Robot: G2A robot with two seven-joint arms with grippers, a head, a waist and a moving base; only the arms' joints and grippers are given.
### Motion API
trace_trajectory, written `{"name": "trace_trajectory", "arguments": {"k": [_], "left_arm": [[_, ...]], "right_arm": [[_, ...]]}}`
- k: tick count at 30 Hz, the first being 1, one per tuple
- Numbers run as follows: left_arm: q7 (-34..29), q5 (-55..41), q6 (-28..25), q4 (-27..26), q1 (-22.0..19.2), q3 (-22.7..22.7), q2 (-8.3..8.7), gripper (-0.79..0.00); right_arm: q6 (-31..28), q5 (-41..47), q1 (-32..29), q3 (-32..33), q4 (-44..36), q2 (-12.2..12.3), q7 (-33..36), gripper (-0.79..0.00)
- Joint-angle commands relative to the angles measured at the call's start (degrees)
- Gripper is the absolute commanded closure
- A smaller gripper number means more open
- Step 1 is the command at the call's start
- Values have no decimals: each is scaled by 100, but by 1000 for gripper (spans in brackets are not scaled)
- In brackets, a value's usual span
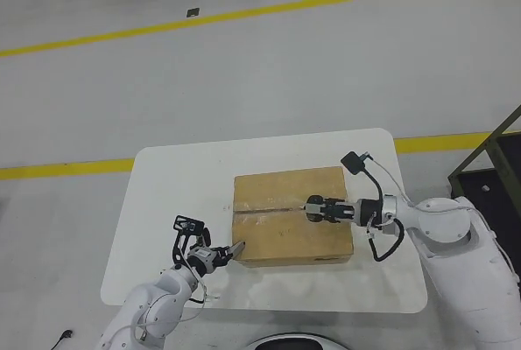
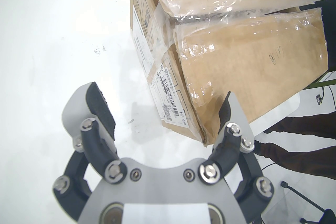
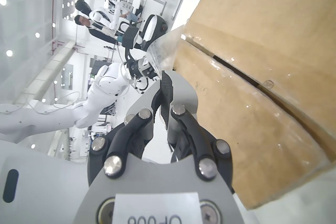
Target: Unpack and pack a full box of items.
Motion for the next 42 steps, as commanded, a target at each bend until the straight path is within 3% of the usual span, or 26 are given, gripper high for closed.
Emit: {"name": "trace_trajectory", "arguments": {"k": [1, 12, 42], "left_arm": [[0, 0, 0, 0, 0, 0, 0, -785], [0, 0, 0, 0, 0, 0, 0, -785], [0, 0, 0, 0, 0, 0, 0, -785]], "right_arm": [[313, -1, 51, -10, 13, 13, 115, 0], [1175, 86, 191, -216, 504, 25, 218, 0], [1862, -58, 549, -664, 1063, 30, -10, 0]]}}
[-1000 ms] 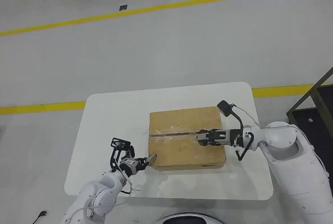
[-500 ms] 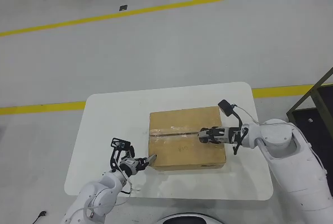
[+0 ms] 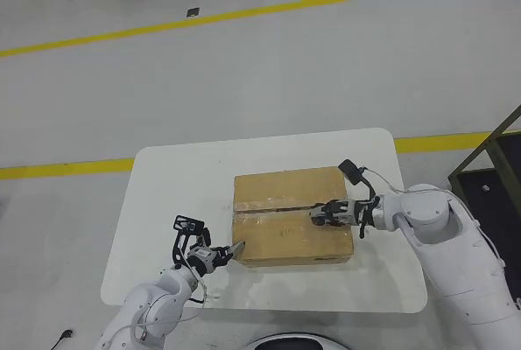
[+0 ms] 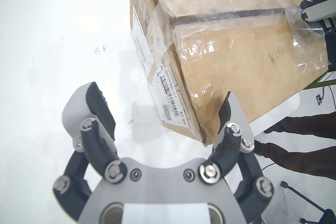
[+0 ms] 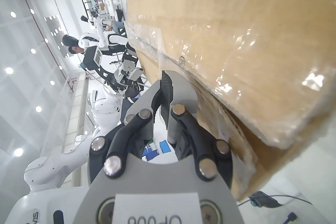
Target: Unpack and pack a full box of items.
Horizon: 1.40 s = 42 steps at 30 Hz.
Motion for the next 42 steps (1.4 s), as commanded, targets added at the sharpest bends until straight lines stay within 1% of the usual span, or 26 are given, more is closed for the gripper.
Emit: {"name": "trace_trajectory", "arguments": {"k": [1, 8, 10, 12, 14, 17, 21, 26, 28, 36, 39, 42], "left_arm": [[0, 0, 0, 0, 0, 0, 0, -785], [0, 0, 0, 0, 0, 0, 0, -785], [0, 0, 0, 0, 0, 0, 0, -785], [0, 0, 0, 0, 0, 0, 0, -785], [0, 0, 0, 0, 0, 0, 0, -785], [0, 0, 0, 0, 0, 0, 0, -785], [0, 0, 0, 0, 0, 0, 0, -785], [0, 0, 0, 0, 0, 0, 0, -785], [0, 0, 0, 0, 0, 0, 0, -785], [0, 0, 0, 0, 0, 0, 0, -785], [0, 0, 0, 0, 0, 0, 0, -785], [0, 0, 0, 0, 0, 0, 0, -785]], "right_arm": [[12, 4, 9, -13, 24, 1, -10, 0], [50, -10, 50, -22, 66, 14, -72, 0], [63, -12, 54, -11, 55, 22, -63, -22], [94, -20, 55, 8, 50, 33, -57, -86], [109, -33, 48, 25, 37, 44, -51, -169], [142, -44, 27, 54, 9, 61, -44, -166], [207, -60, -30, 144, -38, 96, -44, -182], [266, -65, -135, 329, -126, 152, -25, -228], [288, -70, -210, 449, -193, 187, 0, -296], [394, -131, -471, 778, -428, 292, 31, -336], [426, -131, -555, 849, -500, 319, 30, -376], [442, -141, -608, 867, -524, 339, 50, -382]]}}
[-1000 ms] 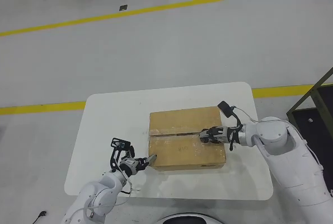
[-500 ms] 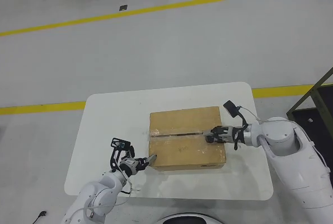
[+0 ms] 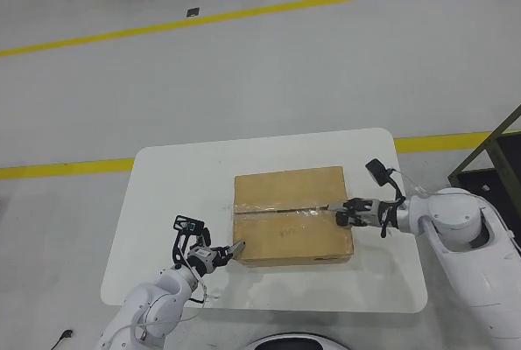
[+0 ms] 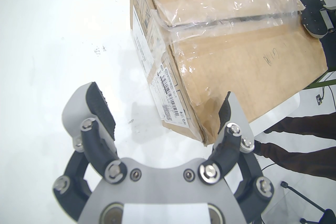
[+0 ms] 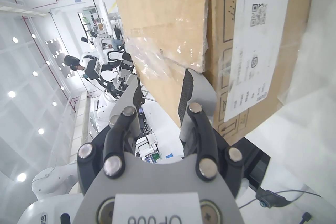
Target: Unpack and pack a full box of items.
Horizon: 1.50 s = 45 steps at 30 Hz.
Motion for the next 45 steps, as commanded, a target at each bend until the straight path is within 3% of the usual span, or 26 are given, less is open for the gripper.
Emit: {"name": "trace_trajectory", "arguments": {"k": [1, 5, 9, 13, 16, 19, 21, 24, 29, 34, 41, 45], "left_arm": [[0, 0, 0, 0, 0, 0, 0, -785], [0, 0, 0, 0, 0, 0, 0, -785], [0, 0, 0, 0, 0, 0, 0, -785], [0, 0, 0, 0, 0, 0, 0, -785], [0, 0, 0, 0, 0, 0, 0, -785], [0, 0, 0, 0, 0, 0, 0, -785], [0, 0, 0, 0, 0, 0, 0, -785], [0, 0, 0, 0, 0, 0, 0, -785], [0, 0, 0, 0, 0, 0, 0, -785], [0, 0, 0, 0, 0, 0, 0, -785], [0, 0, 0, 0, 0, 0, 0, -785], [0, 0, 0, 0, 0, 0, 0, -785]], "right_arm": [[4, 0, -18, 18, -15, 11, 12, -382], [35, 32, -102, 209, -86, 59, 26, -422], [-47, 8, -257, 575, -333, 131, -42, -409], [-404, 72, -385, 791, -686, 177, 12, -409], [-673, -85, -340, 582, -924, 184, 139, -431], [-790, 99, -197, 387, -982, 154, 125, -323], [-888, 126, -85, 235, -1006, 134, 50, -120], [-1039, 170, 25, 52, -995, 109, -9, 0], [-1332, 446, 278, -340, -940, 28, -200, 0], [-1615, 177, 674, -1129, -633, -108, -389, 0], [-1524, -475, 1270, -2060, 28, -296, -378, 0], [-1412, -511, 1428, -2156, 268, -335, -310, 0]]}}
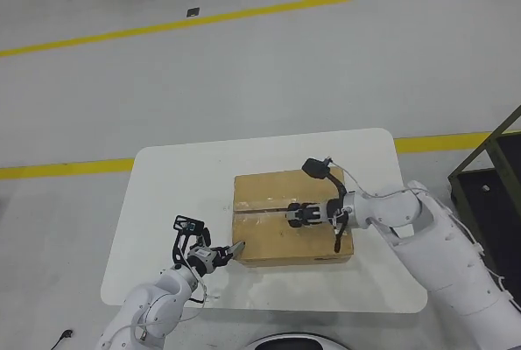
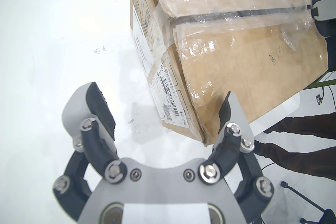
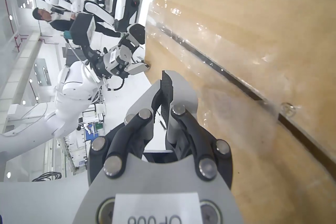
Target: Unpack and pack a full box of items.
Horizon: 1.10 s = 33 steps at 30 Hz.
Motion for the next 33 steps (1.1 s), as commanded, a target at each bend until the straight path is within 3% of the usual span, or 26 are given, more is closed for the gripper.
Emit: {"name": "trace_trajectory", "arguments": {"k": [1, 12, 17, 23, 28, 33], "left_arm": [[0, 0, 0, 0, 0, 0, 0, -785], [0, 0, 0, 0, 0, 0, 0, -785], [0, 0, 0, 0, 0, 0, 0, -785], [0, 0, 0, 0, 0, 0, 0, -785], [0, 0, 0, 0, 0, 0, 0, -785], [0, 0, 0, 0, 0, 0, 0, -785]], "right_arm": [[59, -5, 20, 34, 73, 6, 52, 0], [522, -314, -208, 705, -73, 215, 407, 0], [418, -94, -383, 1056, -443, 275, 286, 0], [192, -151, -291, 637, -510, 180, -20, 0], [136, -330, 0, 51, -132, 28, -202, 0], [242, -344, 161, -65, 270, -21, -100, 0]]}}
